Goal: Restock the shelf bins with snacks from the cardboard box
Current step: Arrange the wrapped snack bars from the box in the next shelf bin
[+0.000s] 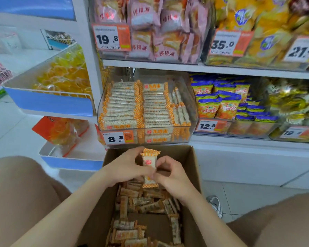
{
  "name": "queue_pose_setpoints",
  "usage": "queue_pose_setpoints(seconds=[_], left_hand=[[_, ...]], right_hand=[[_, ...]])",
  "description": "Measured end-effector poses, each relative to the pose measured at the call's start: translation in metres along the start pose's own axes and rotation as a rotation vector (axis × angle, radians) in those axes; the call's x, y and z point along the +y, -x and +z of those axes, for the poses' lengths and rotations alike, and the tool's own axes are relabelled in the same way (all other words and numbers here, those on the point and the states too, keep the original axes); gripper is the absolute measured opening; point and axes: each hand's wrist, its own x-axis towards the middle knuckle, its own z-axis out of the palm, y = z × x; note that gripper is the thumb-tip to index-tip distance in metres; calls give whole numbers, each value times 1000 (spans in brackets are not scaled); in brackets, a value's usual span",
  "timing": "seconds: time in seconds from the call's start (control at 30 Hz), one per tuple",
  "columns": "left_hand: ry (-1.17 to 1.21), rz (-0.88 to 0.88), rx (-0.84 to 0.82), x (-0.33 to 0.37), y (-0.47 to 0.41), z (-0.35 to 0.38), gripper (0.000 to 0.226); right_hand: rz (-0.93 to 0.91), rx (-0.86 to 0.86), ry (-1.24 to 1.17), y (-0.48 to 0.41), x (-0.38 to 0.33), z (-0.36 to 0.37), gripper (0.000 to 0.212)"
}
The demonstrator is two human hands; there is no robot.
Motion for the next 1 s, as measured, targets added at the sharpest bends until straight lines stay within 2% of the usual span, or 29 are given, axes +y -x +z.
queue_pose_setpoints(seconds=[0.1, 0.2, 0.27, 0.37, 0.5, 0.57, 0.67, 0.8, 0.93, 1.0], left_hand=[[-31, 204, 111, 35, 11, -21, 44], [-12, 321, 133, 61, 15, -41, 33], [-36, 345, 147, 72, 10, -52, 36], [-125, 356, 256, 84, -7, -66, 63], [-403, 433, 547, 83, -41, -90, 39], [-602, 378, 579, 79, -59, -100, 38], [-808, 197, 471, 84, -84, -107, 56], [-924, 82, 357, 87, -117, -118, 76], [-999, -1, 314, 78, -143, -130, 84], [-1032, -28, 307, 78, -148, -136, 86]], right_hand=[[-160, 51, -21, 3, -42, -3, 34], [-305, 67, 81, 4, -88, -12, 35], [-367, 59, 208, -2, -110, -22, 35], [-407, 36, 444, -27, -130, -40, 34], [-469, 136, 788, -82, -132, -65, 42], [-508, 201, 984, -110, -130, -75, 44], [-463, 219, 1128, -154, -129, -78, 46], [-339, 210, 1283, -201, -121, -66, 58], [-331, 310, 1331, -232, -114, -55, 81], [-329, 334, 1365, -247, -113, -53, 86]])
